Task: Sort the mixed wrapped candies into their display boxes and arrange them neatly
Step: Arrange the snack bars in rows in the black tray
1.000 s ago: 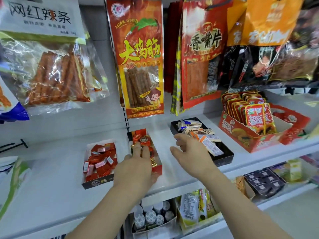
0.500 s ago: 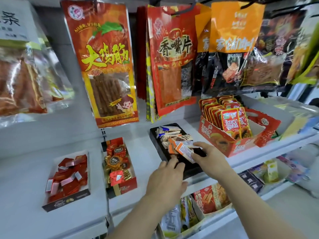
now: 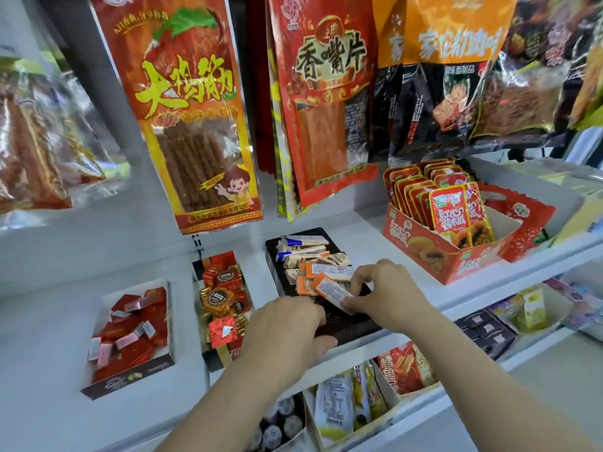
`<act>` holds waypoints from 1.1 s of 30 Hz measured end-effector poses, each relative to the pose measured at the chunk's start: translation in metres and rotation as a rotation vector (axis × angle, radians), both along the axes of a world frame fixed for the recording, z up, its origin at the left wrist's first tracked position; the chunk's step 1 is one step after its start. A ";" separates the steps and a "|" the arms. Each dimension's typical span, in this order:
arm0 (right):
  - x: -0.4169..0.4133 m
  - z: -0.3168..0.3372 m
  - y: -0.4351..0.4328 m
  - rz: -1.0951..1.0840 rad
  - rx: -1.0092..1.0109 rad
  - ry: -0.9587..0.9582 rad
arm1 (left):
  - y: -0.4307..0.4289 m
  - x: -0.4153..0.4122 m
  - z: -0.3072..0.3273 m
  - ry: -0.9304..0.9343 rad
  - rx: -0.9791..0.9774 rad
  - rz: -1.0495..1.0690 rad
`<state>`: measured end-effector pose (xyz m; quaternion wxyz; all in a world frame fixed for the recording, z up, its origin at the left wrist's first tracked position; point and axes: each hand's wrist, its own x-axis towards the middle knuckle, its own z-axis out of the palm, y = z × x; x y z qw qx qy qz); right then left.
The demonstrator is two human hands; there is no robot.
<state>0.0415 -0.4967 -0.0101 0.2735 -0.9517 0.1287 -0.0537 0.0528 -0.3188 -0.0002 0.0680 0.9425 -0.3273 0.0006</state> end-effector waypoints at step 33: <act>-0.004 0.024 -0.011 -0.017 0.358 0.076 | 0.002 0.022 -0.001 0.256 -0.410 0.171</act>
